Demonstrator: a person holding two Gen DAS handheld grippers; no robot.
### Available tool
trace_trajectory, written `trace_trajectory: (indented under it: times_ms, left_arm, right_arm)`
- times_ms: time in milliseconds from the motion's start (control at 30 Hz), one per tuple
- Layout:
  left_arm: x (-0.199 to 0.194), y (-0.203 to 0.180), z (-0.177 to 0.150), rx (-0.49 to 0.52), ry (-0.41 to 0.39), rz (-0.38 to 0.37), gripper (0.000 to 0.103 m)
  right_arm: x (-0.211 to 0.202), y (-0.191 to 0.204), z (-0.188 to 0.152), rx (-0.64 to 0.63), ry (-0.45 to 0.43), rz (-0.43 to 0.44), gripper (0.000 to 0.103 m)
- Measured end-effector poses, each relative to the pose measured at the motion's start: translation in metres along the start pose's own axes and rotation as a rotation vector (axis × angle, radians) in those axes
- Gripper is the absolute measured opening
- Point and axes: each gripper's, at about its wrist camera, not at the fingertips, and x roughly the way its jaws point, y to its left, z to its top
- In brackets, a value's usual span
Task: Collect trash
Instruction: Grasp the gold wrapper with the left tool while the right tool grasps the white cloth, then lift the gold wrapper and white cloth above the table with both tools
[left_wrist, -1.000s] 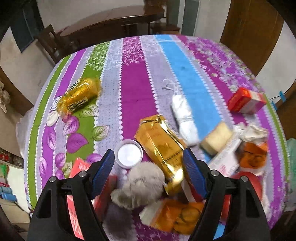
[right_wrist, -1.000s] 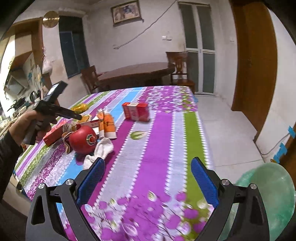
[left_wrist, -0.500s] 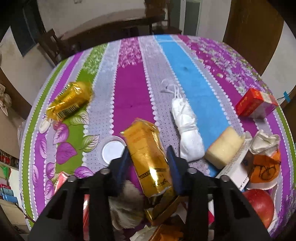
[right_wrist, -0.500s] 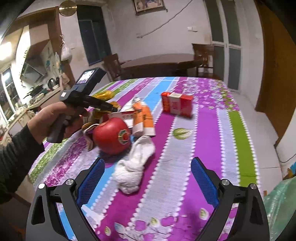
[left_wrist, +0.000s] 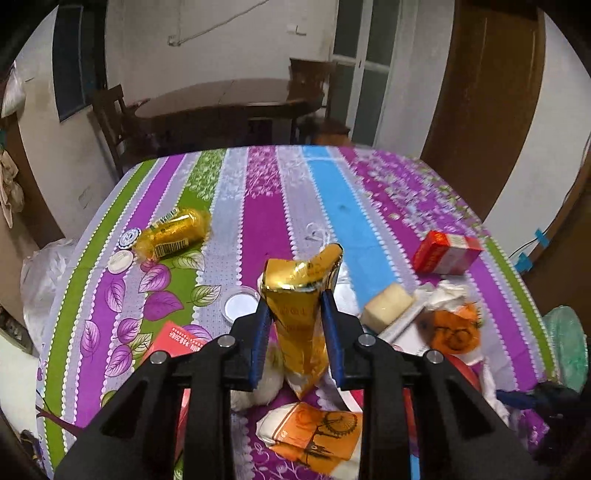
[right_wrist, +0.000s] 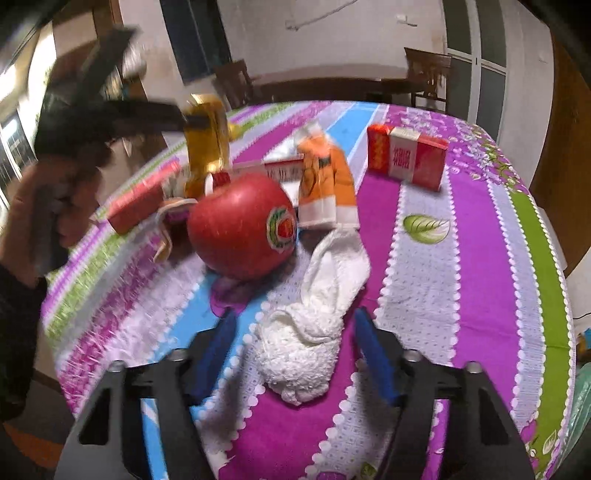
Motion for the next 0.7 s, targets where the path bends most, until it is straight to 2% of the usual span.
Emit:
trace_trajectory:
  times_ms: [167, 367, 500, 700]
  left_arm:
    - [-0.021, 0.004, -0.006, -0.009, -0.068, -0.015, 0.026]
    - [-0.046, 0.006, -0.022, -0.034, -0.13, -0.045, 0.025]
    - [-0.068, 0.003, -0.038, -0.028, -0.184, -0.01, 0.025]
    - [-0.106, -0.027, -0.076, 0.005, -0.29, 0.074, 0.025]
  right_arm:
    - [0.0, 0.003, -0.007, 0.0, -0.032, -0.026, 0.041]
    - [-0.026, 0.0, -0.01, 0.034, -0.139, -0.056, 0.039]
    - [-0.052, 0.003, -0.011, 0.036, -0.244, -0.105, 0.039]
    - [-0.089, 0.024, -0.01, 0.027, -0.406, -0.167, 0.039]
